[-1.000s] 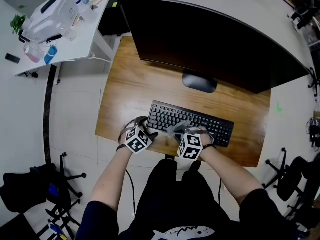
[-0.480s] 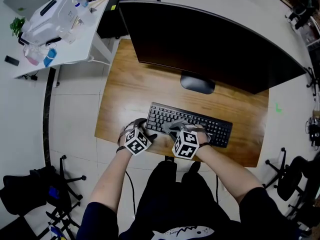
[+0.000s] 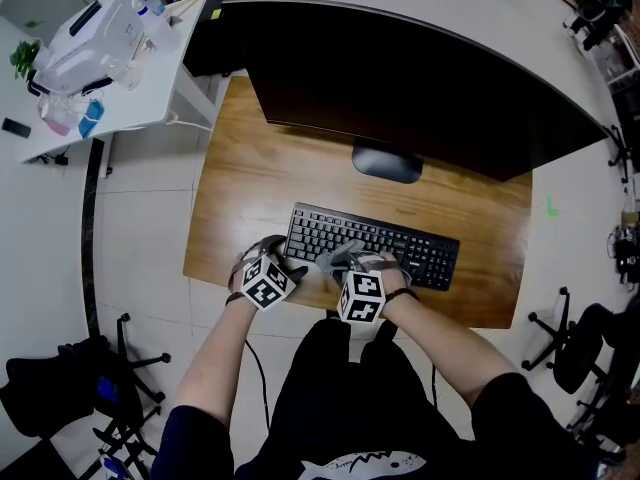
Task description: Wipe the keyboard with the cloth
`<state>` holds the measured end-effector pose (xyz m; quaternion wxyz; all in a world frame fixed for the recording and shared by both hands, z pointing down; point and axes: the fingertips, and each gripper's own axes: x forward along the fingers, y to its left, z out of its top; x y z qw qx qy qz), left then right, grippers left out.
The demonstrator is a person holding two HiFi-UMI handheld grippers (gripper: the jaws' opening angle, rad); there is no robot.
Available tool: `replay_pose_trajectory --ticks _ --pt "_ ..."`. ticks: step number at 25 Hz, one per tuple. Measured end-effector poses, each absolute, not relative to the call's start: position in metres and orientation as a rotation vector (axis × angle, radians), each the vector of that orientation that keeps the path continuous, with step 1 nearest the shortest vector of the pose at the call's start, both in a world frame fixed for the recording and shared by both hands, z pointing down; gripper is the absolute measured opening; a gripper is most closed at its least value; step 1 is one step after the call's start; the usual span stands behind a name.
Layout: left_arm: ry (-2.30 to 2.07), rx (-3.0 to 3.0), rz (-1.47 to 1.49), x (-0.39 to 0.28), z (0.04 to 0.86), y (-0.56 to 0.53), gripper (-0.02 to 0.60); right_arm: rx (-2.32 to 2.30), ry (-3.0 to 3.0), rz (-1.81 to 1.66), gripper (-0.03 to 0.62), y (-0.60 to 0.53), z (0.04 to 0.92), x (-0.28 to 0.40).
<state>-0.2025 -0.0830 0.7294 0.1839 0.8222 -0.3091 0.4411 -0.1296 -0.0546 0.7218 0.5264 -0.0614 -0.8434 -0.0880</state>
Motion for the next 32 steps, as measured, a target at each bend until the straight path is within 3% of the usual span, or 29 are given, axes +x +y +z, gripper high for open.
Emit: replay_pose_trajectory --ticks 9,17,32 --pt "-0.874 2.315 1.247 -0.203 0.730 -0.082 0.362 0.022 -1.954 -0.089 0.029 -0.059 0.724 -0.020" --pt "-0.870 2.313 1.252 -0.200 0.731 -0.083 0.362 0.122 -1.899 -0.042 0.029 -0.073 0.718 0.031" --pt "-0.868 2.303 1.260 -0.196 0.728 -0.083 0.362 0.000 -2.112 -0.157 0.029 -0.105 0.690 -0.190"
